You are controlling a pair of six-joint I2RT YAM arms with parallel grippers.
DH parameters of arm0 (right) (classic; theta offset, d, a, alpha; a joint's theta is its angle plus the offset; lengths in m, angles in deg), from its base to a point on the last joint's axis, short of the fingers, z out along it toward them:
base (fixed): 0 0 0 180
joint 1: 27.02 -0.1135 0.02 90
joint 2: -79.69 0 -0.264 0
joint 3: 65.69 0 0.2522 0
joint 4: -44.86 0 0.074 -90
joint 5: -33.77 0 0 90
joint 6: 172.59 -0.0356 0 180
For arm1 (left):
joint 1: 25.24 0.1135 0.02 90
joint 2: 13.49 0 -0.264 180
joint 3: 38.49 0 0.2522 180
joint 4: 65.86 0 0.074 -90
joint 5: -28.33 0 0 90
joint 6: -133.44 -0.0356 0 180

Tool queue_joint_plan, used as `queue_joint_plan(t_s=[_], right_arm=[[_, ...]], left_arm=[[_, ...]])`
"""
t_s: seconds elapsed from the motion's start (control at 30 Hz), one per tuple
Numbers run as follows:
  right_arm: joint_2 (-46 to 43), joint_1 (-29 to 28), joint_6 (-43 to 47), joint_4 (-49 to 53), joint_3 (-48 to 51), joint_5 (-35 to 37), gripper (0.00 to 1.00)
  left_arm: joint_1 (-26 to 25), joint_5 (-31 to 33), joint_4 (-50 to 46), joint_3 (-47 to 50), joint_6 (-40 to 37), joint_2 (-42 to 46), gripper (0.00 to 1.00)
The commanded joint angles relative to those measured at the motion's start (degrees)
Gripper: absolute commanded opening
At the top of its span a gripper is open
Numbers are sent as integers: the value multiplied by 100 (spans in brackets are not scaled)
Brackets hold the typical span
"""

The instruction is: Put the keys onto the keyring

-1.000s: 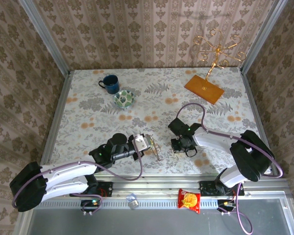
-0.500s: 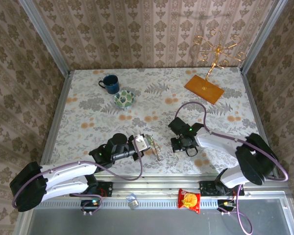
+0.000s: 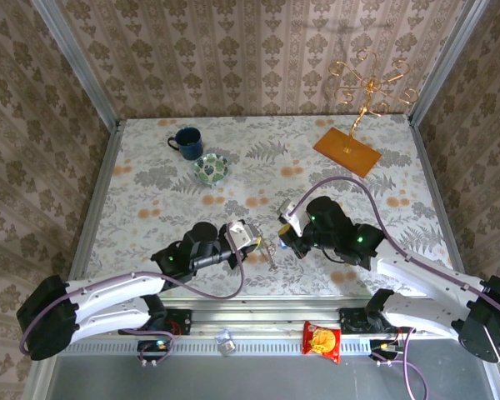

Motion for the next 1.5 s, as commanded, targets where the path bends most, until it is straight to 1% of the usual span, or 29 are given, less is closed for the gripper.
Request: queue_joint_plan(t_s=[0.0, 0.1, 0.23, 0.47, 0.9, 1.13, 1.27, 1.47], right_arm=[[158, -38, 888, -416, -129, -591, 0], [249, -46, 855, -573, -131, -845, 0], [355, -82, 791, -799, -39, -990, 0], [461, -143, 801, -887, 57, -1277, 0], [637, -211, 517, -1247, 133, -666, 0], [728, -206, 188, -1368, 124, -158, 0], [761, -212, -280, -1400, 113, 122, 0], [874, -192, -1280, -1649, 257, 12, 0]], left_arm=[[-52, 117, -143, -286, 390, -14, 0], [-64, 183, -253, -329, 481, -21, 0], [-109, 223, -264, -309, 600, -80, 0], [-214, 329, -149, -210, 746, -171, 0], [-257, 274, -74, -201, 795, -242, 0], [-254, 278, -14, -161, 798, -243, 0], [-286, 383, 52, -89, 775, -245, 0], [-490, 685, 222, 36, 413, -345, 0]])
